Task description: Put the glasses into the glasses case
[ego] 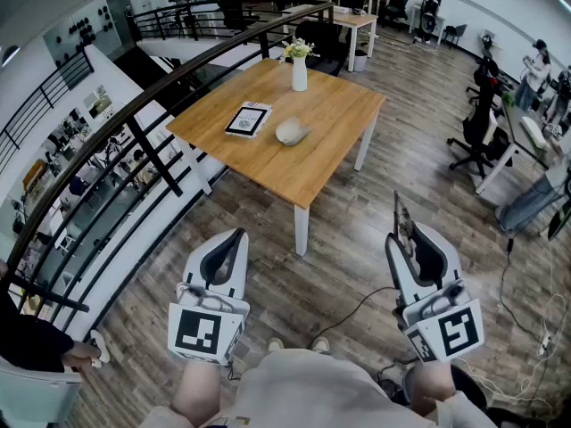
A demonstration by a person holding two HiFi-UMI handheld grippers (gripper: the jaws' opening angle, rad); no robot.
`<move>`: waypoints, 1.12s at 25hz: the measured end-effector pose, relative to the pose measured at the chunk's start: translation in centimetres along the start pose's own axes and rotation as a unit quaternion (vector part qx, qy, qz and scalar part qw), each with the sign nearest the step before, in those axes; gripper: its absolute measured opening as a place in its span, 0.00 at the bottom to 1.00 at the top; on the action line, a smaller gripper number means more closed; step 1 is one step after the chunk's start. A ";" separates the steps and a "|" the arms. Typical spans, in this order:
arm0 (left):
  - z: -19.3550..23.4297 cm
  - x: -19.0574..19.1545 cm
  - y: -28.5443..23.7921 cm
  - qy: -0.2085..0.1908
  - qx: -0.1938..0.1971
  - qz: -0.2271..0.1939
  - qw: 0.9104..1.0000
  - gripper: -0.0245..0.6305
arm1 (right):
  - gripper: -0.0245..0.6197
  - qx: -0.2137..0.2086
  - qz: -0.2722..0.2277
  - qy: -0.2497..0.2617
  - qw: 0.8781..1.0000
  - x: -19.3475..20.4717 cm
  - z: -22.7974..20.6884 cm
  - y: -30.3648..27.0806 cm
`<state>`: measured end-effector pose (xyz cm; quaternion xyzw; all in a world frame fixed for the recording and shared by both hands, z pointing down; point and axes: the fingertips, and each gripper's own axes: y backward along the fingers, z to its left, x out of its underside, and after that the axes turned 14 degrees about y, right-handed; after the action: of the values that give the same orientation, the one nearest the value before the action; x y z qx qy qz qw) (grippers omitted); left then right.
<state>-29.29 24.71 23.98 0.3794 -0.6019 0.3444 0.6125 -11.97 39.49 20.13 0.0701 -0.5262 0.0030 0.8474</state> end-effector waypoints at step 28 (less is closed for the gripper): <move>-6.1 1.4 -5.2 0.003 0.012 0.026 1.000 0.06 | 0.26 -0.042 0.021 -0.014 0.999 6.0 -5.4 1.6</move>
<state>-21.71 27.58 25.18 0.3704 -0.6055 0.3687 0.6002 -4.63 41.27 23.34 0.0234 -0.5388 -0.0019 0.8421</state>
